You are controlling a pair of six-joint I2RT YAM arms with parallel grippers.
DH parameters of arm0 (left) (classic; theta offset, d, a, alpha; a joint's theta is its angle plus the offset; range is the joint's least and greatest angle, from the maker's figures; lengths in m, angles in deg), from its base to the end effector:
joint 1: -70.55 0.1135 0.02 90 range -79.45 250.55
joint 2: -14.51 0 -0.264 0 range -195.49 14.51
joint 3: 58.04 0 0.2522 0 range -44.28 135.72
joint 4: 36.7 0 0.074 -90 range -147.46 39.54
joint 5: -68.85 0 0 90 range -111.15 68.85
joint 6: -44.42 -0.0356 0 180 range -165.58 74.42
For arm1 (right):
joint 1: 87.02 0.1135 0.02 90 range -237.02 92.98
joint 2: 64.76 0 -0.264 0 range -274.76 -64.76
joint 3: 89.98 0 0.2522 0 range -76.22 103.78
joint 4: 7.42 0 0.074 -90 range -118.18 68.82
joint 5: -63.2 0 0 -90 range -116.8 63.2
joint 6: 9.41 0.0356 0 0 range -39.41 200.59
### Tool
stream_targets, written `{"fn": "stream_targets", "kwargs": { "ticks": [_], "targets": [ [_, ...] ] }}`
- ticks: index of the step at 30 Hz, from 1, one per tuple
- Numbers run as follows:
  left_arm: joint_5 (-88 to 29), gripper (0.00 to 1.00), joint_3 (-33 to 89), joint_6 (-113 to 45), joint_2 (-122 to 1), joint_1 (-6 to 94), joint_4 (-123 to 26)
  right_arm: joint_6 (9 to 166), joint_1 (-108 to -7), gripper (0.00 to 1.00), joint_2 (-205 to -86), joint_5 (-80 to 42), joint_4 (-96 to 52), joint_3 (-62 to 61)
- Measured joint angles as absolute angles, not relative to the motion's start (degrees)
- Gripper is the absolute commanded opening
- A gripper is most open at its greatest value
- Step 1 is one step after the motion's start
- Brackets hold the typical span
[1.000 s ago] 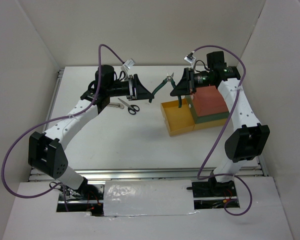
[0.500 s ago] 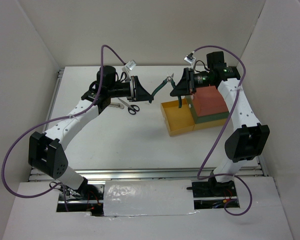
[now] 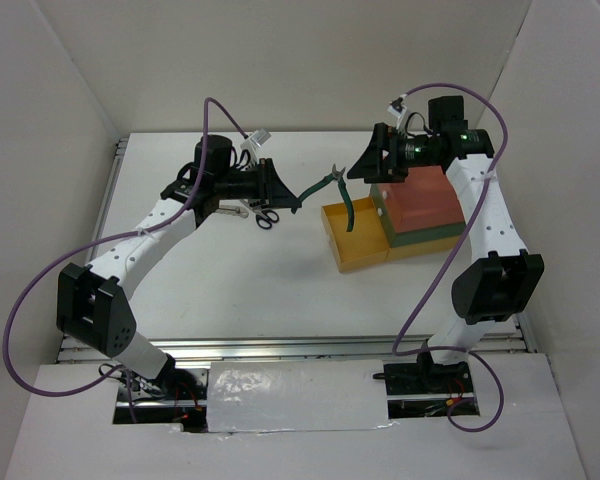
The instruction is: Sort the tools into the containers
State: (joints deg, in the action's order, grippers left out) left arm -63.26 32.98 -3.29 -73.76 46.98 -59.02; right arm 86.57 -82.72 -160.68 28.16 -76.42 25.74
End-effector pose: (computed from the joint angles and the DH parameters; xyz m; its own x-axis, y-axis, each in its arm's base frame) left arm 0.3191 -0.1653 0.3558 -0.8164 -0.1885 -0.5459 0.4413 0.4062 -0.8002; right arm 0.3431 0.0550 0.3900 -0.8108 -0.0010 -0.5853 -0.4948 0.5354 0.6845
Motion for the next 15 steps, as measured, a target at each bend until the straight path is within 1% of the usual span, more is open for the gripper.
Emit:
{"fn": "stream_targets", "kwargs": {
  "ticks": [4, 9, 15],
  "targets": [
    [-62.7, 0.00, 33.0, -3.3, -73.8, 48.0, -60.9, 87.4, -85.7, 0.94, -160.2, 24.9, -76.1, 28.1],
    [-60.6, 0.00, 33.1, -3.5, -74.7, 47.9, -62.0, 88.3, -88.7, 0.94, -159.9, 23.9, -75.6, 31.4],
    [-54.7, 0.00, 36.8, -5.3, -80.7, 45.6, -67.9, 88.4, -89.7, 0.94, -157.9, 20.2, -75.3, 33.6]
  ]
}}
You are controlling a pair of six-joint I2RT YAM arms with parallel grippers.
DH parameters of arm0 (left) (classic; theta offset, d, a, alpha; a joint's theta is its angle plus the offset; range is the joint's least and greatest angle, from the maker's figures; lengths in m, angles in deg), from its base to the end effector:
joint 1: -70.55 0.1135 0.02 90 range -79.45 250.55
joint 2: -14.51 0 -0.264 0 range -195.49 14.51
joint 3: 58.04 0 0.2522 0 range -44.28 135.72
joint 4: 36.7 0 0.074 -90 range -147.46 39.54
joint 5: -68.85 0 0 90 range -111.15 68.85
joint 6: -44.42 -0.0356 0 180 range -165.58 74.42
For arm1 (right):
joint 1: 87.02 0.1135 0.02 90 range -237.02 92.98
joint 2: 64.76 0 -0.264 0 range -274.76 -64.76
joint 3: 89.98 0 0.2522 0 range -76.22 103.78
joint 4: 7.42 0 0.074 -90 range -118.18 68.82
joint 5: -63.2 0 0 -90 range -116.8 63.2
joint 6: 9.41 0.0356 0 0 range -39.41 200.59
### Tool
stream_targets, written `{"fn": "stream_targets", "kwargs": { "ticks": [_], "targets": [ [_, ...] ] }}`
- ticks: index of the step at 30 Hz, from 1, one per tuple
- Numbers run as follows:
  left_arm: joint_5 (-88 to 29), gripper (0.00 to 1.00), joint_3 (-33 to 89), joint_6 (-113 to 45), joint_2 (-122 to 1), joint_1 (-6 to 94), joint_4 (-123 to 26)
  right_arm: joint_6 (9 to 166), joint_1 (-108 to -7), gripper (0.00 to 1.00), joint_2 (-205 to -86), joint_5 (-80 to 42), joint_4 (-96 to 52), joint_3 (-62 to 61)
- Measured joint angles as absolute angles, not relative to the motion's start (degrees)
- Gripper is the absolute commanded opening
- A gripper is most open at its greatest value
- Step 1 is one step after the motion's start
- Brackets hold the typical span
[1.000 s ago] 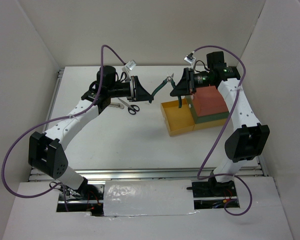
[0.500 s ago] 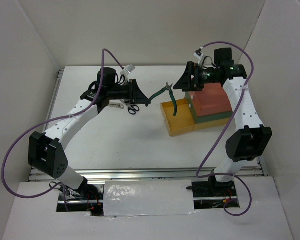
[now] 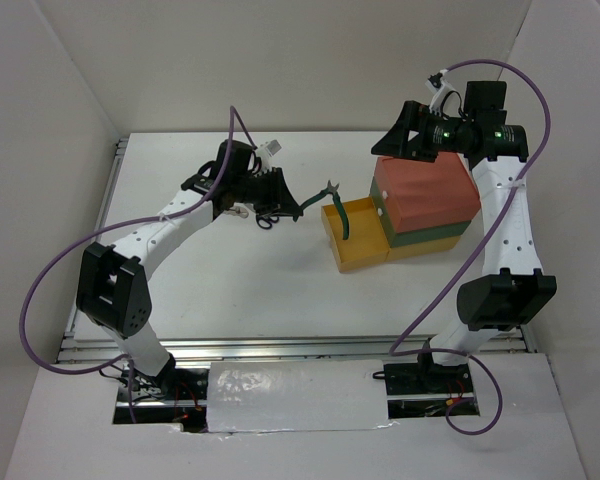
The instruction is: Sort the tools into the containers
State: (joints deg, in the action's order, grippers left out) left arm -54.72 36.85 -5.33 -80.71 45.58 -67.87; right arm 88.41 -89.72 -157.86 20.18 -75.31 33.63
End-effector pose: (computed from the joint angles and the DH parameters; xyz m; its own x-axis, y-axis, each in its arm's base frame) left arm 0.3403 -0.1802 0.3208 -0.8649 -0.1911 -0.4641 0.2886 0.5671 -0.7714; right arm 0.3305 0.0105 0.4455 -0.6754 0.1248 -0.7268 -0.4606 0.6984 0.5478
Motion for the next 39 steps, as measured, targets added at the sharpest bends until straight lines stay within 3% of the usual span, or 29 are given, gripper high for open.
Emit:
{"fn": "stream_targets", "kwargs": {
  "ticks": [13, 17, 19, 39],
  "targets": [
    [-44.7, 0.00, 45.5, -9.4, -88.6, 38.4, -73.3, 87.3, -92.2, 0.90, -156.7, 16.1, -75.4, 32.8],
    [-43.6, 0.00, 48.1, -9.5, -90.9, 36.7, -73.4, 86.7, -92.2, 0.76, -156.7, 13.2, -75.5, 32.1],
    [-43.1, 0.00, 48.9, -9.5, -92.1, 36.5, -73.5, 86.4, -92.2, 0.74, -156.7, 11.8, -75.7, 32.1],
    [-43.0, 0.00, 55.6, -7.9, -101.6, 36.9, -72.7, 84.3, -92.1, 0.71, -157.3, 9.3, -76.6, 30.9]
  ]
}}
